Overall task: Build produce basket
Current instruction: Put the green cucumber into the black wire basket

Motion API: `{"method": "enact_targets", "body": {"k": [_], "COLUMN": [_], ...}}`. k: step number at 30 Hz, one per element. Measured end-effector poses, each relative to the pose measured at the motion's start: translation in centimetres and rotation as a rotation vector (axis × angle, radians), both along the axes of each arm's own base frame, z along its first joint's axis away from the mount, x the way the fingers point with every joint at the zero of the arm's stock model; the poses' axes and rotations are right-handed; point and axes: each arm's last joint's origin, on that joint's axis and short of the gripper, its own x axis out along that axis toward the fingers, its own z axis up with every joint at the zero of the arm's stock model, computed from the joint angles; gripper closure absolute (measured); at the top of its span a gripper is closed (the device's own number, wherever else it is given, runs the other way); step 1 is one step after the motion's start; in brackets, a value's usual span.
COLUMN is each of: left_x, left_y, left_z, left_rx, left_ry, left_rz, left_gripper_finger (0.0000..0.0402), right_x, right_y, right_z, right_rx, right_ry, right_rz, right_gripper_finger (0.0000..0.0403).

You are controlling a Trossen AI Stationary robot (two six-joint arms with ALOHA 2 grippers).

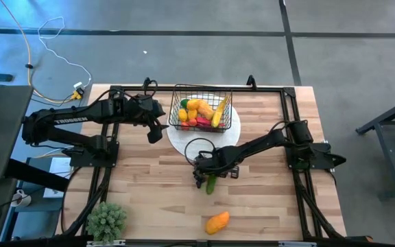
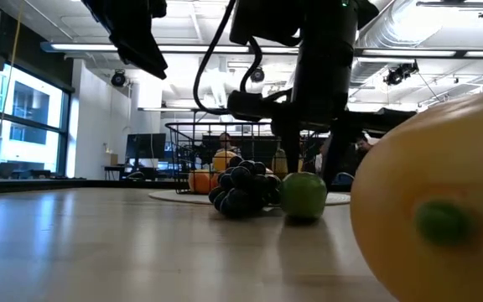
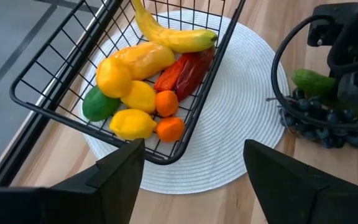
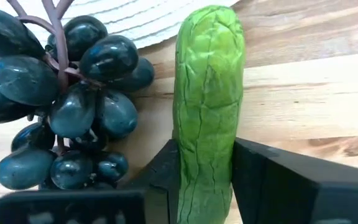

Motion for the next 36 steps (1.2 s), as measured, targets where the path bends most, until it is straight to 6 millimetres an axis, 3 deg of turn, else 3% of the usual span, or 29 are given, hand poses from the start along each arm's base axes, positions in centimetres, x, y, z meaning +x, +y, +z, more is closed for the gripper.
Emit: {"method": "enact_targets", "body": {"k": [6,18,26,36], "left_x": [0.0,0.0,0.0,0.0], "left_y": [0.0,0.0,0.0,0.1], "left_z": [0.0,0.0,0.0,0.0], "left_rx": [0.0,0.053,0.027,-0.094], "left_ry": [0.0,0.029,0.015,-0.061], "left_rz": [0.0,-0.061,-0.037,0.147], "left_gripper_finger": [0.0138,0.0138,0.0138,0.0138], "right_x": [-0.4,-1.6,-2.5,-3.3], "right_y": [0.0,-1.7,-5.1,-11.6], "right_z": [0.8,6.6,10.2,14.9], "right_rx": [0.009,-0.15,-0.307,-0.564], "right_ry": [0.004,-0.169,-0.256,-0.388], "right_rz": [0.047,0.053,0.141,0.4], "right_gripper_finger": [0.0324,0.0323,0.0322,0.0321]}}
